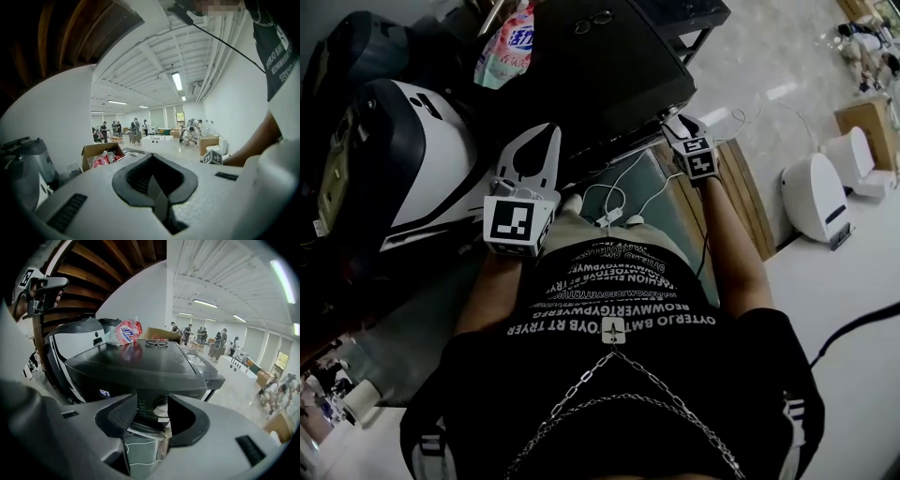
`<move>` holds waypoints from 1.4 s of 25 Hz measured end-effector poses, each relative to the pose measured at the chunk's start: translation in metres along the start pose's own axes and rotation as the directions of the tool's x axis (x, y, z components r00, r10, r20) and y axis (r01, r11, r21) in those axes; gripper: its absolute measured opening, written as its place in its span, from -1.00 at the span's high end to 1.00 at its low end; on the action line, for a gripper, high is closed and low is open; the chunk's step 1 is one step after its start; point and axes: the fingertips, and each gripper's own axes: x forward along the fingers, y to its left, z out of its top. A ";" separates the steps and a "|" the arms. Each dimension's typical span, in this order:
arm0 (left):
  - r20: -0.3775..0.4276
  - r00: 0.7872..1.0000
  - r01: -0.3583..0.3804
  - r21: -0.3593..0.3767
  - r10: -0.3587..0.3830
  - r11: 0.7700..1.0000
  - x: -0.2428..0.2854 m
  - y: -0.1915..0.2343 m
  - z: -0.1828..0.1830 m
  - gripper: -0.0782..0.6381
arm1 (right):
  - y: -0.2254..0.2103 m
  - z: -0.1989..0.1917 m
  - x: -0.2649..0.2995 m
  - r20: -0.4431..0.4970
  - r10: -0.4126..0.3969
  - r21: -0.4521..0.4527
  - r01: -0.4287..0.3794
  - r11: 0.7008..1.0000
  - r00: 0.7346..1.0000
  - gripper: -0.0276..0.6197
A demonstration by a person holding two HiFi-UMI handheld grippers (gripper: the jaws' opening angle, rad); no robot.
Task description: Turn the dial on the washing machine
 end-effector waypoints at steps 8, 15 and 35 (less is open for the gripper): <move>-0.014 0.997 -0.082 -0.006 0.081 0.997 -0.007 -0.005 -0.010 0.76 | -0.009 -0.018 0.042 -0.079 0.036 -0.111 -0.044 0.993 0.996 0.24; -0.035 0.991 -0.130 -0.019 0.129 0.991 -0.012 -0.008 -0.024 0.76 | -0.016 -0.024 0.058 -0.092 0.010 -0.182 -0.027 0.983 0.996 0.29; -0.042 0.984 -0.176 -0.018 0.175 0.984 -0.022 -0.015 -0.027 0.76 | -0.023 -0.037 0.062 -0.148 0.036 -0.166 -0.060 0.984 0.988 0.15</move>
